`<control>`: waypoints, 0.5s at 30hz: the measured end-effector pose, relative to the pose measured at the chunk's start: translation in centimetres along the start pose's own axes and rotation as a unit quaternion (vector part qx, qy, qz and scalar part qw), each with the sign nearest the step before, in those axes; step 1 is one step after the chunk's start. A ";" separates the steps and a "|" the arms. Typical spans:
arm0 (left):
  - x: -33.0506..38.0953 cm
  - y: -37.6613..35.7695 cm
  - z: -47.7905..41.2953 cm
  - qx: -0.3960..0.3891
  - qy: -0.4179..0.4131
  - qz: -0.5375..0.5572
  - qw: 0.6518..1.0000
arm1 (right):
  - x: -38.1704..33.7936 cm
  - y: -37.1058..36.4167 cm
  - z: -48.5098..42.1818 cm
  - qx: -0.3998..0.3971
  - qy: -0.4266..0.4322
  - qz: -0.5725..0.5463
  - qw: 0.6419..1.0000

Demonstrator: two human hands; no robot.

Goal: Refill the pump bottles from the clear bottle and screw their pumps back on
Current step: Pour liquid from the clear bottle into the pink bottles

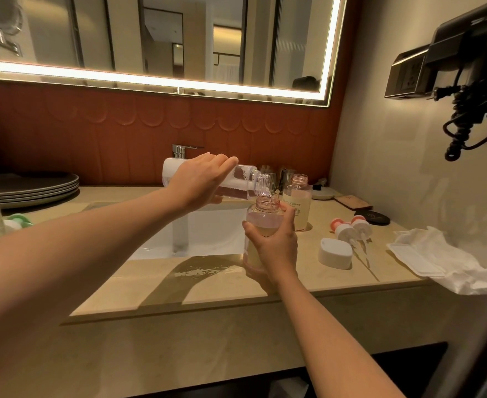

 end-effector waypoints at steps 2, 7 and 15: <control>0.0 0.0 0.0 0.001 -0.001 -0.001 1.000 | 0.0 0.0 0.0 -0.001 0.000 0.000 1.000; 0.0 0.0 0.0 0.005 -0.005 0.000 1.000 | 0.2 -0.1 0.0 -0.003 -0.006 0.002 1.000; 0.0 0.0 0.0 0.006 -0.008 -0.003 1.000 | 0.1 -0.1 0.0 -0.005 -0.003 -0.006 1.000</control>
Point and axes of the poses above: each hand's wrist, its own z-axis away from the middle knuckle, its own y-axis out of the back of the hand, x = y × z, the point moved 6 cm from there along -z, towards the middle knuckle, and after that the axes turned 11 degrees about x, right-handed, at the moved point
